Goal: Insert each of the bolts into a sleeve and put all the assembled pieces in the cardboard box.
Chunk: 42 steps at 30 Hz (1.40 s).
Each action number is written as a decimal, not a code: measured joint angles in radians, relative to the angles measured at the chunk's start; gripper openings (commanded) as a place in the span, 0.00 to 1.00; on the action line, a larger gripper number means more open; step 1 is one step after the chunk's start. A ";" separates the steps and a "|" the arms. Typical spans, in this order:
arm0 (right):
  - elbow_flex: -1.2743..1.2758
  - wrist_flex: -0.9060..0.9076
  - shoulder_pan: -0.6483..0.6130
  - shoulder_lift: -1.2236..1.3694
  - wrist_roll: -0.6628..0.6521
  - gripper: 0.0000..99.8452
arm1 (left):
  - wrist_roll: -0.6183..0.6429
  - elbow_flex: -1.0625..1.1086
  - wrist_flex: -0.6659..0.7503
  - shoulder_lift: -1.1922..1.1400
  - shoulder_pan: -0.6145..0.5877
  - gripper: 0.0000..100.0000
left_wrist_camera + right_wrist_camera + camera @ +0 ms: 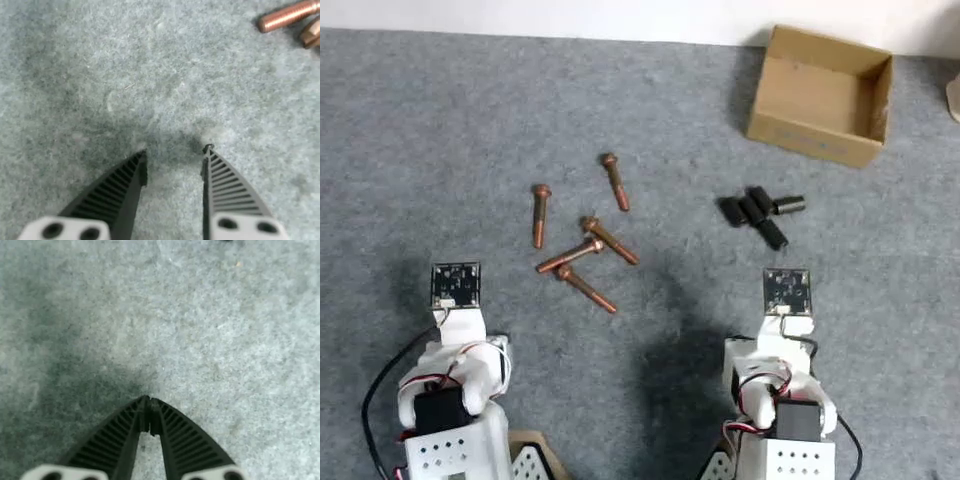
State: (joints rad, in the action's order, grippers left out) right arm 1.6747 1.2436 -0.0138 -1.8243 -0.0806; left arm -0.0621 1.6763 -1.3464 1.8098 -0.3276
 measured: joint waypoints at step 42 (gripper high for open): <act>0.000 0.000 -0.011 0.000 0.000 0.00 | -0.003 -0.775 -0.222 -0.529 0.265 0.18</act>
State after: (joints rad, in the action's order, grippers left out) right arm 1.6747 1.2436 -0.0245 -1.8243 -0.0806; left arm -0.0652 0.9014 -1.5689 1.2804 -0.0621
